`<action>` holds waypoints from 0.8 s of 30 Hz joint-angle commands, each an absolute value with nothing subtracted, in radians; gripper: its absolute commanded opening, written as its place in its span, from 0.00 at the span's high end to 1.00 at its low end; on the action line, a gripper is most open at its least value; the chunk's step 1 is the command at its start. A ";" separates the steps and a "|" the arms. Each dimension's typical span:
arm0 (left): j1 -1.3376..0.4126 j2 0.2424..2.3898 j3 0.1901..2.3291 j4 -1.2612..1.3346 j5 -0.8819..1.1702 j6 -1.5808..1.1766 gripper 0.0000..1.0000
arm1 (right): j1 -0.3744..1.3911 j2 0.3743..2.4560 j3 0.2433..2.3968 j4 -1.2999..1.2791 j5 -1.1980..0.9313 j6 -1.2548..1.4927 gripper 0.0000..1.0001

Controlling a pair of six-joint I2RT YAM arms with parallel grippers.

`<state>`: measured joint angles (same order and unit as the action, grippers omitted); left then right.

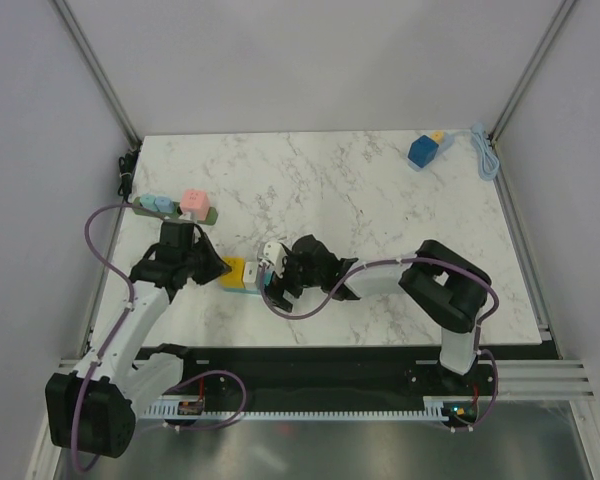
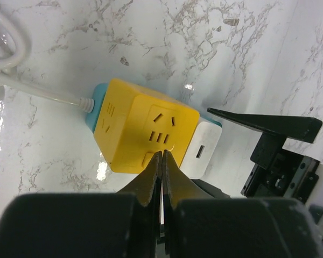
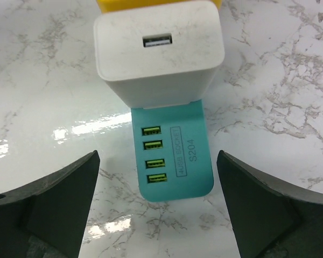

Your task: Pull the plug off the socket

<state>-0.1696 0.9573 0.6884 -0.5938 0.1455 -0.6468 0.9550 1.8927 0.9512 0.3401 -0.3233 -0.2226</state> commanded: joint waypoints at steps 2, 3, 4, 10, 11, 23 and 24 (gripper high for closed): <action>-0.153 0.976 0.667 -0.519 0.196 -0.598 0.98 | 0.960 1.813 0.949 0.443 -0.379 -0.169 0.02; -0.149 0.982 0.664 -0.517 0.205 -0.598 0.98 | 0.960 1.813 0.959 0.436 -0.376 -0.164 0.02; -0.149 0.986 0.664 -0.517 0.209 -0.598 0.98 | 0.960 1.815 0.969 0.430 -0.374 -0.163 0.02; -0.143 0.980 0.640 -0.518 0.212 -0.630 0.98 | 0.965 1.833 1.020 0.428 -0.367 -0.175 0.02; -0.143 0.982 0.628 -0.518 0.212 -0.637 0.98 | 0.968 1.845 1.035 0.429 -0.365 -0.179 0.02; -0.141 0.999 0.617 -0.538 0.192 -0.658 0.98 | 1.037 1.936 1.123 0.397 -0.269 -0.233 0.07; -0.143 1.005 0.617 -0.540 0.192 -0.660 0.98 | 1.037 1.937 1.123 0.405 -0.262 -0.230 0.09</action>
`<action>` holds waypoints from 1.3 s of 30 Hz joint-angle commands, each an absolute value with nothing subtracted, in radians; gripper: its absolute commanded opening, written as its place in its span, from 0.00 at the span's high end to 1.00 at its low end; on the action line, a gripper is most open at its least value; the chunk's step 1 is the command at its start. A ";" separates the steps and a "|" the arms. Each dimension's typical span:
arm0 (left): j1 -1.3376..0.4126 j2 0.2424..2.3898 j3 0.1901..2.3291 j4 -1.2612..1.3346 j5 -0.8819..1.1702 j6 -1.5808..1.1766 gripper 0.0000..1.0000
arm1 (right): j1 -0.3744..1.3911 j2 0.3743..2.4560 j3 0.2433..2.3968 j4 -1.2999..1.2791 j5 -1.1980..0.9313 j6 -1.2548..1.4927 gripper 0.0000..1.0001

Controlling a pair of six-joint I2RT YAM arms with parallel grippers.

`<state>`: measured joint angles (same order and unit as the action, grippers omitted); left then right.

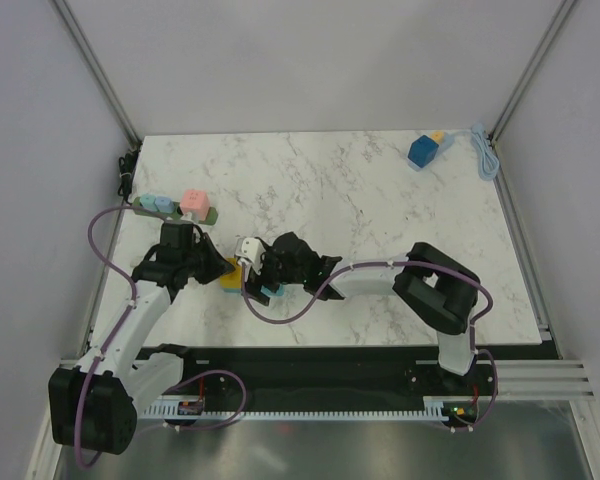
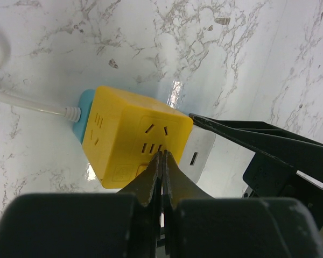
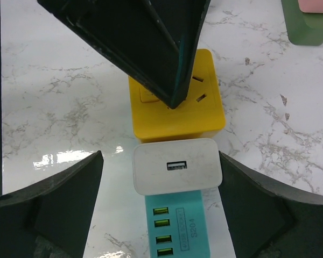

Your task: Pull the plug off the socket

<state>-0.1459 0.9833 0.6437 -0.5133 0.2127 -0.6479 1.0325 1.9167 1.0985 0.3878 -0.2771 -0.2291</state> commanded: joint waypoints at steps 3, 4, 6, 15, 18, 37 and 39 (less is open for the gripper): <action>-0.141 1.011 0.614 -0.543 0.193 -0.670 0.98 | 1.035 1.942 1.135 0.383 -0.246 -0.232 0.14; -0.143 1.012 0.609 -0.543 0.192 -0.672 0.98 | 1.037 1.939 1.134 0.385 -0.239 -0.232 0.15; -0.141 1.023 0.606 -0.546 0.190 -0.679 0.98 | 1.035 1.939 1.129 0.391 -0.227 -0.236 0.16; -0.141 1.035 0.549 -0.554 0.201 -0.791 0.98 | 1.037 1.970 1.152 0.402 -0.201 -0.233 0.28; -0.141 1.025 0.519 -0.554 0.180 -0.816 0.98 | 1.035 1.970 1.158 0.403 -0.195 -0.233 0.34; -0.141 0.979 0.446 -0.566 0.130 -0.885 0.98 | 1.035 1.879 1.105 0.498 -0.157 -0.141 0.92; -0.141 0.977 0.445 -0.566 0.129 -0.884 0.98 | 1.032 1.867 1.080 0.535 -0.143 -0.120 1.00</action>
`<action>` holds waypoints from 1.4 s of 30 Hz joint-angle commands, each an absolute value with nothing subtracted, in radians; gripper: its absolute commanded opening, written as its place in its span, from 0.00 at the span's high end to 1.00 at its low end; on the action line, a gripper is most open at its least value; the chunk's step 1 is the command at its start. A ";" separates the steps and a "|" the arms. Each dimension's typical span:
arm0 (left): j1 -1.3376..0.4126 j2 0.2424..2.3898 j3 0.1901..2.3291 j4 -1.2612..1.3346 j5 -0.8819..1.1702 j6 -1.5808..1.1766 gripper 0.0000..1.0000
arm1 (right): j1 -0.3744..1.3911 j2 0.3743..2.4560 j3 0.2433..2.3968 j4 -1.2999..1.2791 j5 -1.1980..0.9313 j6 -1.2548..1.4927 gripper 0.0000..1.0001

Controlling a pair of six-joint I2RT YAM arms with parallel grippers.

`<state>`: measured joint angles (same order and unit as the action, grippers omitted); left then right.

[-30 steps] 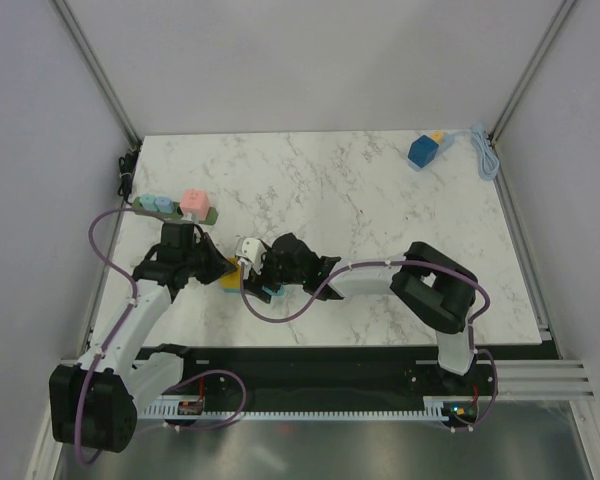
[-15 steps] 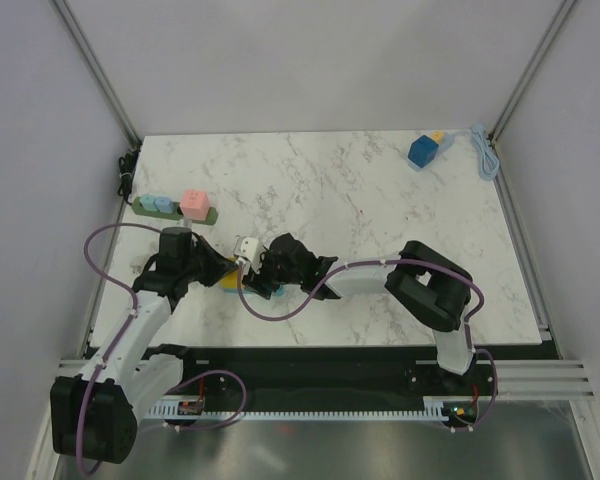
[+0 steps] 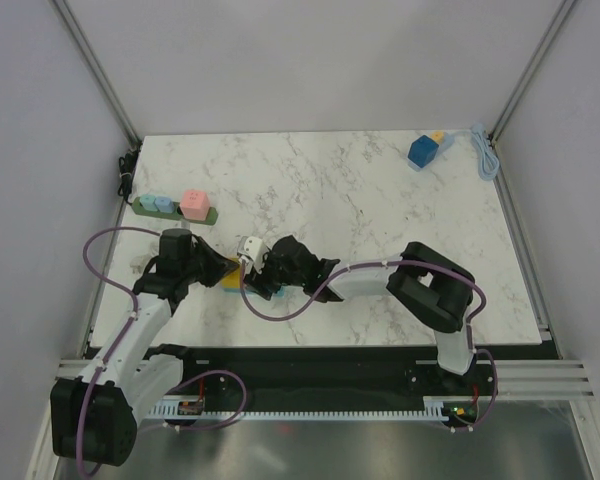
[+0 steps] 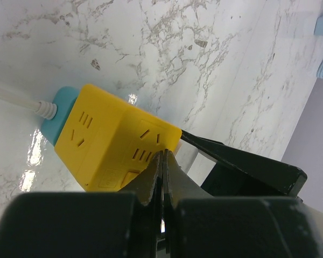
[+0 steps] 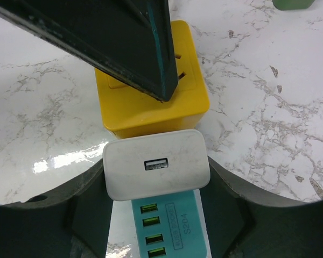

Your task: Pull the plug off the socket

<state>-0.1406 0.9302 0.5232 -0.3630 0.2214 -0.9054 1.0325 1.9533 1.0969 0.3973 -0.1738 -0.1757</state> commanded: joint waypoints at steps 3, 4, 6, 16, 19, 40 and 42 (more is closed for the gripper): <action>-0.143 0.971 0.442 -0.566 0.132 -0.882 0.98 | 1.026 1.852 1.049 0.589 -0.147 -0.110 1.00; -0.143 0.971 0.442 -0.566 0.133 -0.882 0.98 | 1.026 1.850 1.046 0.601 -0.153 -0.110 1.00; -0.143 0.971 0.445 -0.565 0.138 -0.879 0.98 | 1.026 1.851 1.048 0.603 -0.160 -0.115 1.00; -0.143 0.988 0.442 -0.565 0.141 -0.876 0.98 | 1.026 1.861 1.114 0.562 -0.192 -0.104 1.00; -0.143 0.997 0.443 -0.566 0.146 -0.873 0.98 | 1.026 1.861 1.138 0.520 -0.190 -0.113 1.00; -0.144 0.985 0.440 -0.565 0.161 -0.871 0.98 | 1.035 1.861 1.247 0.364 -0.178 -0.115 1.00; -0.144 0.982 0.443 -0.565 0.160 -0.868 0.98 | 1.035 1.818 1.221 0.353 -0.126 -0.103 1.00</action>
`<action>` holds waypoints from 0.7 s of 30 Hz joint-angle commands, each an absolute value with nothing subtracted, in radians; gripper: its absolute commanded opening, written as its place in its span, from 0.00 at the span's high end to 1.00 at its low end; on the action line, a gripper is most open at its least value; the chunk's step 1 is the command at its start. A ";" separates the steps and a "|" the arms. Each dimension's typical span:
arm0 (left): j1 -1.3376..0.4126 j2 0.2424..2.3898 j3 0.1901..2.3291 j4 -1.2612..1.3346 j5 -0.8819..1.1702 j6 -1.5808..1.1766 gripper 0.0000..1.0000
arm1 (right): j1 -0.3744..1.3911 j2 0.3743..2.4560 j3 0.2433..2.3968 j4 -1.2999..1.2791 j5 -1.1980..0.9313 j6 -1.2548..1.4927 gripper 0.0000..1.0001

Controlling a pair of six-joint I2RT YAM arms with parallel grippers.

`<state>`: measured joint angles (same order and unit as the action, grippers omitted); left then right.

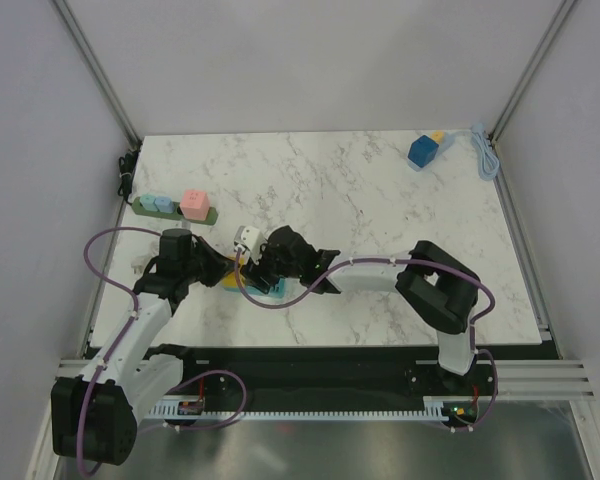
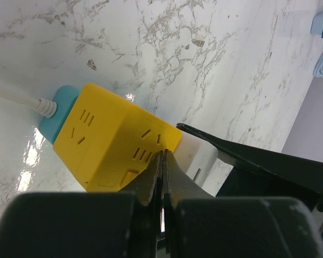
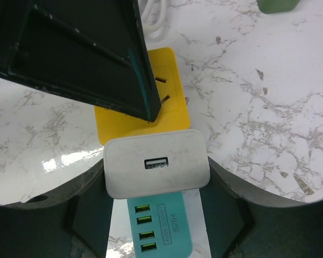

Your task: Pull the plug off the socket

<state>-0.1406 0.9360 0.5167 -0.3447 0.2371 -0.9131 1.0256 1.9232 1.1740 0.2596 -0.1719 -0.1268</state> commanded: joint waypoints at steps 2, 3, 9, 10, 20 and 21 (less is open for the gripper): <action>-0.144 0.974 0.448 -0.563 0.160 -0.861 0.98 | 1.035 1.766 1.195 0.321 -0.065 -0.080 1.00; -0.144 0.971 0.449 -0.561 0.160 -0.856 0.98 | 1.034 1.749 1.195 0.260 -0.007 -0.039 1.00; -0.144 0.897 0.468 -0.551 0.169 -0.828 0.98 | 0.948 1.646 1.197 -0.125 0.167 0.205 1.00; -0.144 0.879 0.469 -0.546 0.188 -0.824 0.98 | 0.905 1.622 1.189 -0.170 0.181 0.240 1.00; -0.144 0.784 0.552 -0.505 0.336 -0.764 0.46 | 0.536 1.540 1.112 -0.613 0.054 0.433 1.00; -0.144 0.776 0.558 -0.500 0.362 -0.750 0.43 | 0.522 1.542 1.114 -0.659 0.058 0.425 0.99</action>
